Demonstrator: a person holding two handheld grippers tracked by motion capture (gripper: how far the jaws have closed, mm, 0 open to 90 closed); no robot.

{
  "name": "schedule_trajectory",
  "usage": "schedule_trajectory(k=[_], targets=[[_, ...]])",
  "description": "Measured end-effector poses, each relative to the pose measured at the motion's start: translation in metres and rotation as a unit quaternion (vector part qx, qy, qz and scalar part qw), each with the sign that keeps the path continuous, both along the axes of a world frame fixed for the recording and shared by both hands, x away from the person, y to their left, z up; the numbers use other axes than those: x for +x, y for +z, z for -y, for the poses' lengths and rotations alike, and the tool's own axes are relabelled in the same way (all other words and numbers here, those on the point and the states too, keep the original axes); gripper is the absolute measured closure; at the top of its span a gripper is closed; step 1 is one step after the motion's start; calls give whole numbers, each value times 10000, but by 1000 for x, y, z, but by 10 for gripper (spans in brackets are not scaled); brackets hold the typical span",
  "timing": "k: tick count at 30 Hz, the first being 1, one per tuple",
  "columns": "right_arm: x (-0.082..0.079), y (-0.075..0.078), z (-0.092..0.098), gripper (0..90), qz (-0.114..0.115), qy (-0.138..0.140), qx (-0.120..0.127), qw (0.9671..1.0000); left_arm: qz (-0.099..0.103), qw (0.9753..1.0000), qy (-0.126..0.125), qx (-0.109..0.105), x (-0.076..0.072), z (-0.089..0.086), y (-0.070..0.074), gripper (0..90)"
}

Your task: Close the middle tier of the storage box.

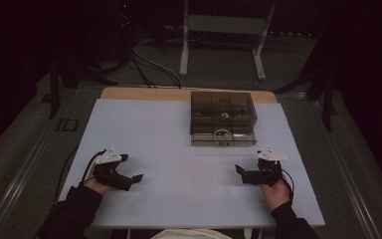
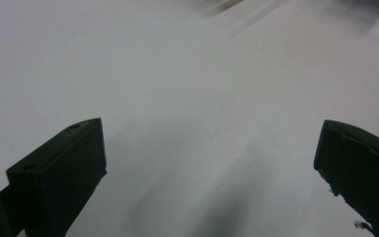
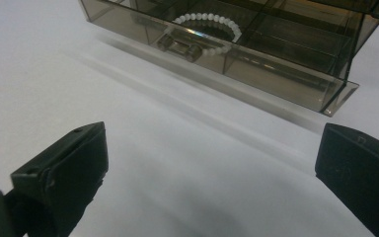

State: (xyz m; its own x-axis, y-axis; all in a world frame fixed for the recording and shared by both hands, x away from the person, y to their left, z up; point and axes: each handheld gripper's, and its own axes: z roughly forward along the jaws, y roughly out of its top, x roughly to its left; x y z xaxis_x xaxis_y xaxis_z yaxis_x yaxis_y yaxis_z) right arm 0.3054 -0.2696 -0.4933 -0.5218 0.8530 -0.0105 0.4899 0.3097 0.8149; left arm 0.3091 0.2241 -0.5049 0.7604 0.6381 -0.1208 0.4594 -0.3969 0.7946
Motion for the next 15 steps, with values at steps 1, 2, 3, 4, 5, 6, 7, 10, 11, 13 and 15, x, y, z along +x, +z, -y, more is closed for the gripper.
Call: schedule_trajectory(k=[1, 2, 3, 4, 5, 6, 7, 10, 11, 13, 15], targets=[[0, 1, -1, 0, -7, 6, -22, 10000, -10, 10000, -1, -1, 0, 0, 0, 9], [-1, 2, -2, 0, 13, 10, -40, 10000, -8, 10000, -3, 9, 0, 0, 0, 9], [-1, 3, -3, 0, 32, 20, -58, 10000, -3, 10000, 2, 9, 0, 0, 0, 9], [-1, 4, -4, 0, 52, 41, -54, 10000, 0, 10000, -1, 6, 0, 0, 0, 9], [-1, 5, -5, 0, 73, 38, -60, 9999, 5, 10000, 10, -7, 0, -1, 1, 9], [-1, 6, -5, 0, 90, 52, -78, 9999, 14, 10000, 14, -16, 0, -1, 1, 9], [-1, 7, -6, 0, 98, 59, -115, 9999, 16, 10000, 15, -22, 0, -1, 1, 9], [-1, 11, -7, 0, 134, 71, -117, 9998, 10, 10000, 4, -6, -1, -1, 1, 9], [-1, 13, -8, 0, 149, 61, -113, 9998, 10, 10000, 4, -6, -1, -1, 1, 9], [0, 17, -8, 0, 174, 50, -110, 9998, 8, 10000, -3, -13, -1, -1, 1, 9], [0, 19, -9, 0, 200, 57, -112, 9997, 10, 10000, -5, -14, -1, -1, 2, 9]])
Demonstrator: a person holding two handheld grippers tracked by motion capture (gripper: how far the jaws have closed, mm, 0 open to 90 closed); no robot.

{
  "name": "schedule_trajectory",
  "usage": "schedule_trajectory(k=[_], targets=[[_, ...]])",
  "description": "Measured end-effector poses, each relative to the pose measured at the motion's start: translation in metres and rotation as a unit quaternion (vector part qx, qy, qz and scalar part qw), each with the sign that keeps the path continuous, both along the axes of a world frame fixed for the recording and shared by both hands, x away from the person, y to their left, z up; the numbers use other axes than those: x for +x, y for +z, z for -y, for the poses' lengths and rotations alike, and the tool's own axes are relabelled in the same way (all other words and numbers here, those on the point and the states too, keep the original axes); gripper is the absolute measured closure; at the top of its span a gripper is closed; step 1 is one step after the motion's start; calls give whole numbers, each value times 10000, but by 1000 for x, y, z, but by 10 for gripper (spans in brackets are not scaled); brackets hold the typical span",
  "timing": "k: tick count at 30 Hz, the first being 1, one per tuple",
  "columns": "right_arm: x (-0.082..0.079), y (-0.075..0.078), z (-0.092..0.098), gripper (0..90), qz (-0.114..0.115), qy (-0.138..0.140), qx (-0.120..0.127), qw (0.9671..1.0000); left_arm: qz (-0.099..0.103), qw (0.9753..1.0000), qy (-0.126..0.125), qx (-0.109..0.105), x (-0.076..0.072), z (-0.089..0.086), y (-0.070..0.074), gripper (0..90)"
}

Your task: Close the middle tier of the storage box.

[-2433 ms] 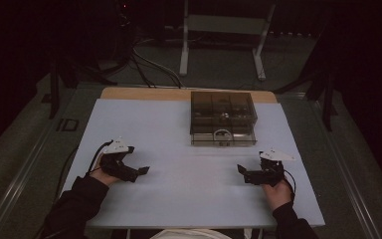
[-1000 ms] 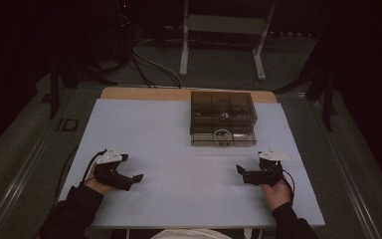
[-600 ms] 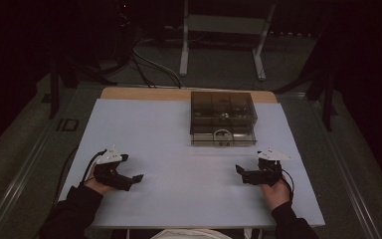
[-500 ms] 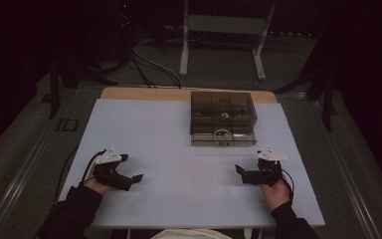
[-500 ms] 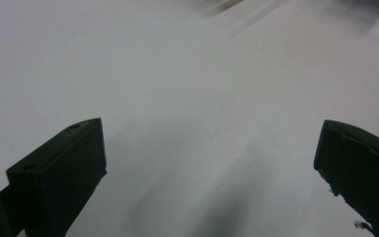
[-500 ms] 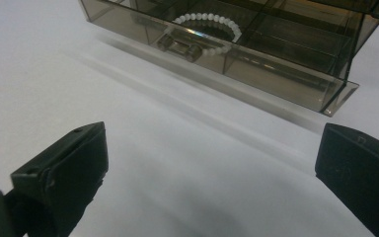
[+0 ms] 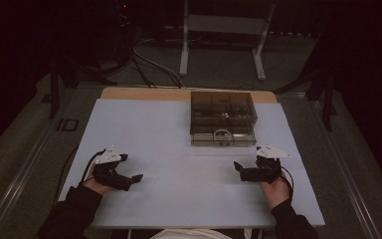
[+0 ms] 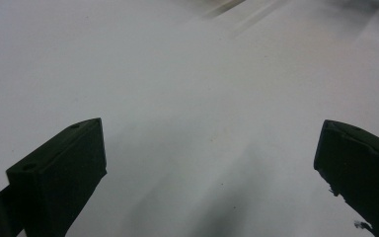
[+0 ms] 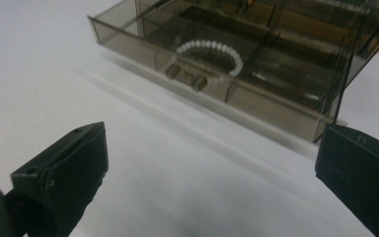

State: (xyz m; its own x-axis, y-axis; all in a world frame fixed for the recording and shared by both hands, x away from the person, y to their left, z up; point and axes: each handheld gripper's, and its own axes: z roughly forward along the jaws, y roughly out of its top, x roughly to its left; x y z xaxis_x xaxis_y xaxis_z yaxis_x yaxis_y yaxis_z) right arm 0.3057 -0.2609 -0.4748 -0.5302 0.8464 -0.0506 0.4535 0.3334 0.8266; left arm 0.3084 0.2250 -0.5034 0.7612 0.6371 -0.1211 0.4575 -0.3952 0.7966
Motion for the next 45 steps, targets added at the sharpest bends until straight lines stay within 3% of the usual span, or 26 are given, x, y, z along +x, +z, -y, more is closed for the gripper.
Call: schedule_trajectory(k=[14, 20, 34, 45], targets=[[11, 23, -20, 0, 207, -26, -176, 9996, -7, 10000, -24, -4, -1, 2, 0, 9], [19, 26, -32, 0, 186, -222, -278, 9992, -7, 10000, -43, -8, -1, 2, 0, 9], [32, 4, -42, 0, -25, -654, -337, 9973, -7, 10000, -18, -10, -1, 2, -1, 9], [36, -16, -36, 0, -320, -740, -306, 9963, -20, 10000, 8, -25, -1, 1, -2, 9]])
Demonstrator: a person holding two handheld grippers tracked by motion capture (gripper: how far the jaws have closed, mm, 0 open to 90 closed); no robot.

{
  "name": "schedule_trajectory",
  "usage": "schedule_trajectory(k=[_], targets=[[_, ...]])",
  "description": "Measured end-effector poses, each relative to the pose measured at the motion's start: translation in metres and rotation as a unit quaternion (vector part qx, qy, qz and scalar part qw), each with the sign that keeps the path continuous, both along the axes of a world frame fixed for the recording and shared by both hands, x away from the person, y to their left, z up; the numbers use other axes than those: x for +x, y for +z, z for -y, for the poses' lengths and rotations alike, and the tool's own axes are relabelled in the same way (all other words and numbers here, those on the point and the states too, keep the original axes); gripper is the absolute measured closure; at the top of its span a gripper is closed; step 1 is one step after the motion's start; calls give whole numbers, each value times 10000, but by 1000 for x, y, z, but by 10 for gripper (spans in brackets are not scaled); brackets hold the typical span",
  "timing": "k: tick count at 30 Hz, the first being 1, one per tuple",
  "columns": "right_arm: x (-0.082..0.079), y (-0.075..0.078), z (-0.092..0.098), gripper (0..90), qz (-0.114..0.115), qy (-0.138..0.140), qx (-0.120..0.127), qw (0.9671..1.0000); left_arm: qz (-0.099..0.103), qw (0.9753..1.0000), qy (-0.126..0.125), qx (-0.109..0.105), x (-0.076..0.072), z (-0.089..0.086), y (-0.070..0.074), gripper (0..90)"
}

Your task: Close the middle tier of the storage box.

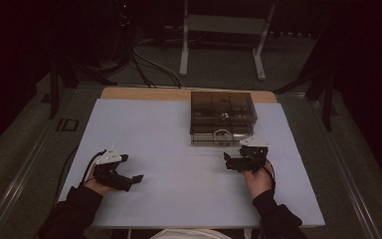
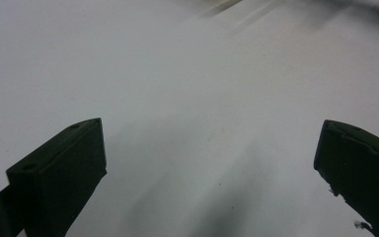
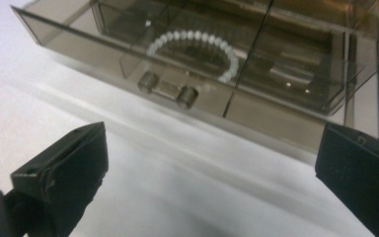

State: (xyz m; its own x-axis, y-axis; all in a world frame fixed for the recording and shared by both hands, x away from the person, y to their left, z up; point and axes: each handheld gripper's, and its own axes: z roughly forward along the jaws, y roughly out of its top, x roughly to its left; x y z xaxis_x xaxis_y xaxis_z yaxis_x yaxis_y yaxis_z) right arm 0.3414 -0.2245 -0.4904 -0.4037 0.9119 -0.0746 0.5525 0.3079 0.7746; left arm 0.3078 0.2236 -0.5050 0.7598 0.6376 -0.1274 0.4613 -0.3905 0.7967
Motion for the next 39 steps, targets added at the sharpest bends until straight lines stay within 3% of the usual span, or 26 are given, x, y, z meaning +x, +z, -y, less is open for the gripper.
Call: schedule_trajectory(k=[4, 7, 11, 25, 31, 39], targets=[[1, -6, 1, 0, -116, 37, 23, 9999, 17, 10000, 9, -9, 0, 0, 0, 9], [1, -8, 0, 0, -173, 192, 177, 9995, 18, 10000, 18, -5, 0, -1, 1, 10], [2, -11, -3, 0, -298, 282, 139, 9991, 19, 10000, 31, -7, 0, -1, 1, 9], [4, -13, 0, 62, -468, 166, 83, 9987, 31, 10000, 40, -12, 0, -2, 1, 9], [3, -12, -1, 221, -523, 198, 29, 9984, 13, 10000, 28, -1, 0, -2, 1, 9], [3, -13, 2, 327, -601, 154, 16, 9981, 11, 10000, 34, 2, 0, -2, 1, 9]])
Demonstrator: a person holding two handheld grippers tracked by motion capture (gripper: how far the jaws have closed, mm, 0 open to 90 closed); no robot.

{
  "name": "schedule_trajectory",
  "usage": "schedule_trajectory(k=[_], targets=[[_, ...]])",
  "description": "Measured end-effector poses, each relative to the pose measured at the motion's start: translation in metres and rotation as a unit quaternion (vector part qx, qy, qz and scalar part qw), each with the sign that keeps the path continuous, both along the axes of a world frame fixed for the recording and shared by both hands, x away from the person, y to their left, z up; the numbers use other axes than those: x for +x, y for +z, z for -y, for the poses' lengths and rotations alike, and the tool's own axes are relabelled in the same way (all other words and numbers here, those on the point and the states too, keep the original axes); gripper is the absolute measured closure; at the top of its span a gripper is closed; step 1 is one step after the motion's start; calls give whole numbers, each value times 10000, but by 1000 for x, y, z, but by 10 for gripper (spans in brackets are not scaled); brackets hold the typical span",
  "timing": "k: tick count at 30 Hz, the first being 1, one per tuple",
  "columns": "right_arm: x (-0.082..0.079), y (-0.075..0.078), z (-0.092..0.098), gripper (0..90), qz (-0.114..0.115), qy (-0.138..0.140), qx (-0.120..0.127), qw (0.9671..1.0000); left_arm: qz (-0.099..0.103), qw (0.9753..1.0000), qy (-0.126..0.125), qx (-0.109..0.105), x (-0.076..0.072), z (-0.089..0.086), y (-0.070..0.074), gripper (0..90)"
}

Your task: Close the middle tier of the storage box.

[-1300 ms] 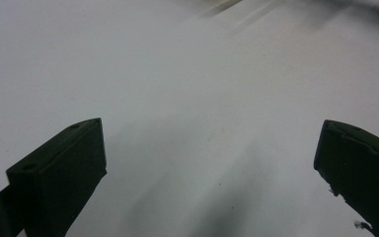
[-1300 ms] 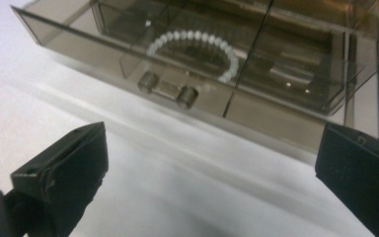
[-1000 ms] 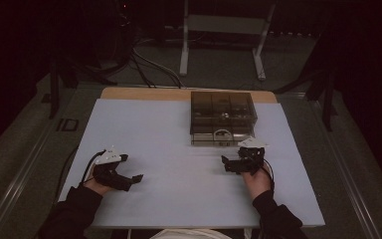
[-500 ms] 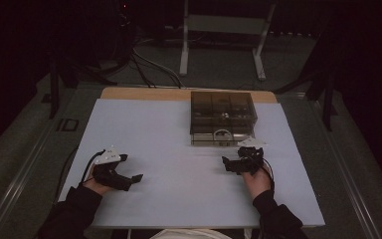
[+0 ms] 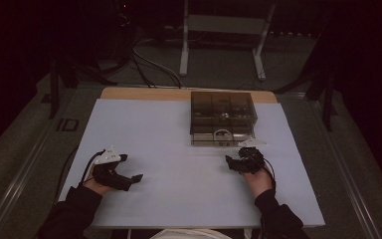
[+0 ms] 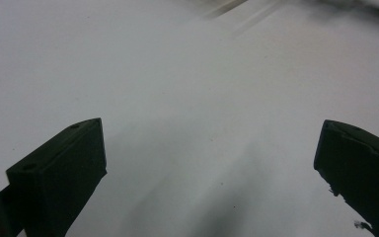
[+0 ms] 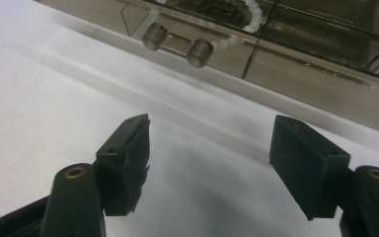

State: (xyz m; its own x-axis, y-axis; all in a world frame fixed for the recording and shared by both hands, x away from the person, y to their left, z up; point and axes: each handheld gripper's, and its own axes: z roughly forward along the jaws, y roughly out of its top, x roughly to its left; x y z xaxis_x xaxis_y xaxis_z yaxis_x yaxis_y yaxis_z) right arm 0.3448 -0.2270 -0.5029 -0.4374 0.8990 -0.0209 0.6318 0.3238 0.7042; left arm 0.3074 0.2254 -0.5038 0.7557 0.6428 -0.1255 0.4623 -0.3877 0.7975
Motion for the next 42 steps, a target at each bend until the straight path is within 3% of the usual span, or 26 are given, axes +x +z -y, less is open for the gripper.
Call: schedule_trajectory(k=[5, 22, 25, 29, 42], targets=[[0, 2, 0, 358, -20, 8, 29, 10000, 10, 10000, -9, 0, 0, 0, 0, 9], [0, 6, 1, 667, 24, -49, -90, 9999, 17, 10000, -51, 5, -1, 1, 0, 9], [-1, 8, 1, 810, 163, -161, -126, 9997, 17, 10000, -48, 28, -1, 1, 0, 9], [-2, 12, 3, 884, 266, -196, -144, 9994, 22, 10000, -47, 24, -1, 1, 0, 9], [0, 14, -2, 900, 323, 4, -270, 9991, 26, 10000, -34, 20, -1, 1, 0, 9]])
